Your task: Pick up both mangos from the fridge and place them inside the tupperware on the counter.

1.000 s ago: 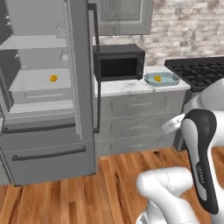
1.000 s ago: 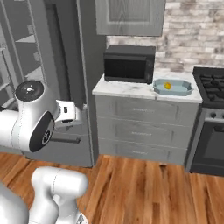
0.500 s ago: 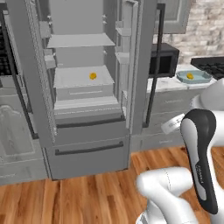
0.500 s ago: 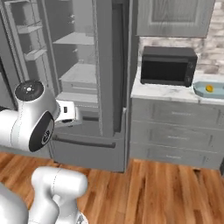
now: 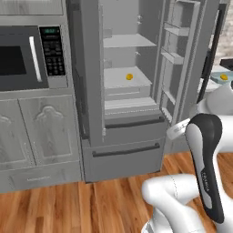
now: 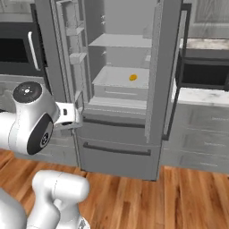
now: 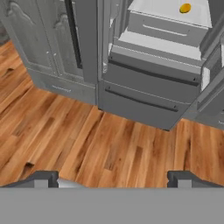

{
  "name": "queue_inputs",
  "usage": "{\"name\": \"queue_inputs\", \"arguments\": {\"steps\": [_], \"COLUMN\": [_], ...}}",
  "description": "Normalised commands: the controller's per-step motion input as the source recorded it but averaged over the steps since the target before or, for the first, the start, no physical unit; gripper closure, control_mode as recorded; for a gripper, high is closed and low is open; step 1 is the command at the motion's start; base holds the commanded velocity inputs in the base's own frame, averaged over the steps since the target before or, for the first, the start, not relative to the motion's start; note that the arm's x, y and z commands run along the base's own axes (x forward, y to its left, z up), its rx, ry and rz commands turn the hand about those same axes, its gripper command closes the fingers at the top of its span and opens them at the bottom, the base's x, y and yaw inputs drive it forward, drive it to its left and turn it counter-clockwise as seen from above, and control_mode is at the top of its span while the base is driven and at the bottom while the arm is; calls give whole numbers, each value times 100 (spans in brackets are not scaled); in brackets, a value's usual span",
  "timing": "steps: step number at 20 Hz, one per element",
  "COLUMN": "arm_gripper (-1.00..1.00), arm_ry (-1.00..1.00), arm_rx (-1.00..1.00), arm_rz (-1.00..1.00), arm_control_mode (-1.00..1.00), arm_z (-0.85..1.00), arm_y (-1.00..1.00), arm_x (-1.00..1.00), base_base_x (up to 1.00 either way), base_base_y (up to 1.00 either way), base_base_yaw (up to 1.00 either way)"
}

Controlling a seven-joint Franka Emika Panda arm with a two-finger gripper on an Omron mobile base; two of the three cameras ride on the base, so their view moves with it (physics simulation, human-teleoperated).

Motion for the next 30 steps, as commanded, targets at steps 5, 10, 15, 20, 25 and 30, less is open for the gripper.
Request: {"name": "queue_inputs", "arguments": {"steps": [5,10,15,20,25,30], "arm_gripper": [-100,-100,-100,-100,-100,-100], "arm_ry": [0,0,0,0,0,0], "arm_rx": [0,0,0,0,0,0], "arm_rz": [0,0,0,0,0,0], "arm_control_mode": [100,100,100,100,100,100], "arm_z": [0,0,0,0,0,0], "arm_y": [0,0,0,0,0,0], "arm_x": [0,0,0,0,0,0], "base_base_x": [6,7,57,92,90,79], "base_base_y": [-1,-45,-35,-8,9,0], "base_base_yaw": [-4,-5,-2,-3,-5,-4]}}
